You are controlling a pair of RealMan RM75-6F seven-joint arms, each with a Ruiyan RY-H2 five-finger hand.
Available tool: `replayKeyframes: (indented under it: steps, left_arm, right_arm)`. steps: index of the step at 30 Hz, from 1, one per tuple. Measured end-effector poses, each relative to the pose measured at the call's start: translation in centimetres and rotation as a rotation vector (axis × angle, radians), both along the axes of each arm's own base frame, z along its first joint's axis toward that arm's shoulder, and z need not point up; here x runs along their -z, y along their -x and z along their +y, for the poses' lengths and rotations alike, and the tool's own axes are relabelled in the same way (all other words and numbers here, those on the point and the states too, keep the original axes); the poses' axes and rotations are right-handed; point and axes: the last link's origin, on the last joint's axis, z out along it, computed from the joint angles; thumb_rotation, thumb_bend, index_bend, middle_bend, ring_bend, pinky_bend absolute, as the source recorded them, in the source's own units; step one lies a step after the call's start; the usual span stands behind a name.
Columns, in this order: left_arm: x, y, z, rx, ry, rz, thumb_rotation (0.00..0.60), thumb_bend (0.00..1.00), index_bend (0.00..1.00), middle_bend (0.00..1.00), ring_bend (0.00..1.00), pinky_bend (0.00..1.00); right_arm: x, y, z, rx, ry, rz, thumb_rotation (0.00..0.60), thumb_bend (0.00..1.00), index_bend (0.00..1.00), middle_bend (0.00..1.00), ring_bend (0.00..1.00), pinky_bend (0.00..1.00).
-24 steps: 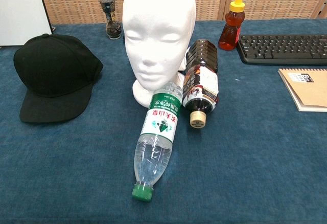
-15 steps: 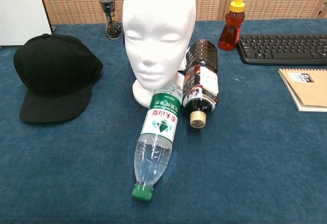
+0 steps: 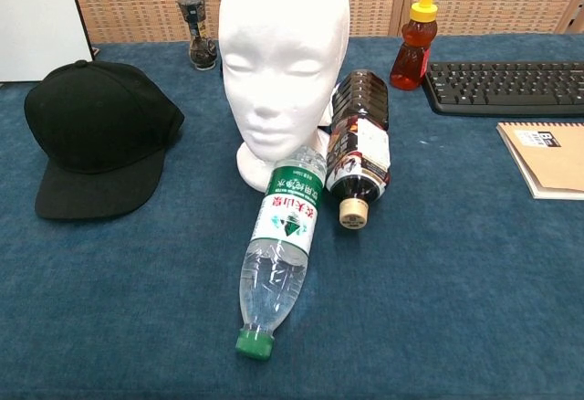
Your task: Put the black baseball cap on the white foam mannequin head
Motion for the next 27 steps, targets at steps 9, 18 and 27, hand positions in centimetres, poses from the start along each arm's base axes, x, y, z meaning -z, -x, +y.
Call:
replayKeyframes:
  steps: [9, 18, 27]
  left_arm:
    - [0.2, 0.0, 0.4, 0.024, 0.014, 0.075, 0.600, 0.22, 0.57, 0.43, 0.30, 0.35]
    - [1.7, -0.8, 2.9, 0.094, 0.107, 0.197, 0.600, 0.13, 0.50, 0.36, 0.25, 0.35]
    - [4.1, -1.3, 5.7, 0.159, 0.178, 0.205, 0.600, 0.12, 0.51, 0.37, 0.26, 0.43]
  right_arm:
    - [0.0, 0.0, 0.0, 0.003, -0.002, 0.001, 0.600, 0.23, 0.50, 0.54, 0.56, 0.59]
    - [-0.3, -0.2, 0.2, -0.002, 0.001, 0.004, 0.600, 0.23, 0.50, 0.54, 0.56, 0.59]
    - [-0.4, -0.6, 0.1, -0.019, 0.004, 0.002, 0.600, 0.23, 0.50, 0.54, 0.56, 0.59]
